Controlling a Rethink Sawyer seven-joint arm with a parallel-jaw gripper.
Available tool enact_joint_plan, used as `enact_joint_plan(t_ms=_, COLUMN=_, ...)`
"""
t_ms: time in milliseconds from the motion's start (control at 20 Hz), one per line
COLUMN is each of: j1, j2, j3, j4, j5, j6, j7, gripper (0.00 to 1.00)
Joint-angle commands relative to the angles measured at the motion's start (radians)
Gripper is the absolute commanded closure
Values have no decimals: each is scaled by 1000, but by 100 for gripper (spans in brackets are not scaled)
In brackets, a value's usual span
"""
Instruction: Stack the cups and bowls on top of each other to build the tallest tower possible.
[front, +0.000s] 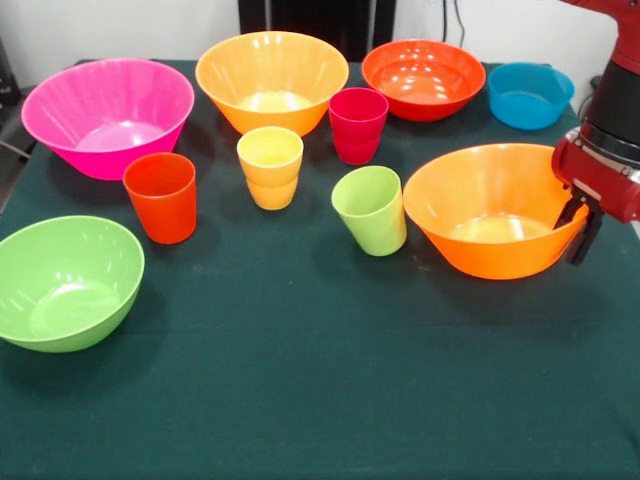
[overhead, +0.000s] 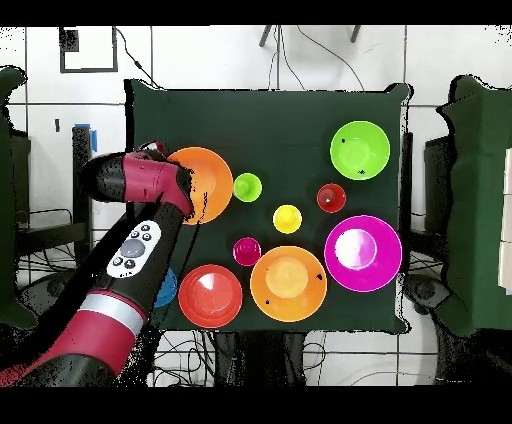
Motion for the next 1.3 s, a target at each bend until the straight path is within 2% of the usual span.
enact_joint_plan(t_ms=50, j1=24, j2=106, j3=95, j4=-49, j5=14, j6=-9, j7=177, gripper=100)
enact_joint_plan(t_ms=300, j1=37, j2=142, j3=93, j4=-91, j5=29, j6=-19, j7=189, gripper=100)
enact_joint_plan(t_ms=500, j1=23, j2=115, j3=135, j4=-83, j5=32, j6=-27, j7=151, gripper=100)
enact_joint_plan(t_ms=1150, j1=12, j2=107, j3=154, j4=-123, j5=41, j6=13, j7=143, gripper=100)
enact_joint_plan(t_ms=1300, j1=-5, j2=83, j3=197, j4=-107, j5=38, j6=-15, j7=103, gripper=100)
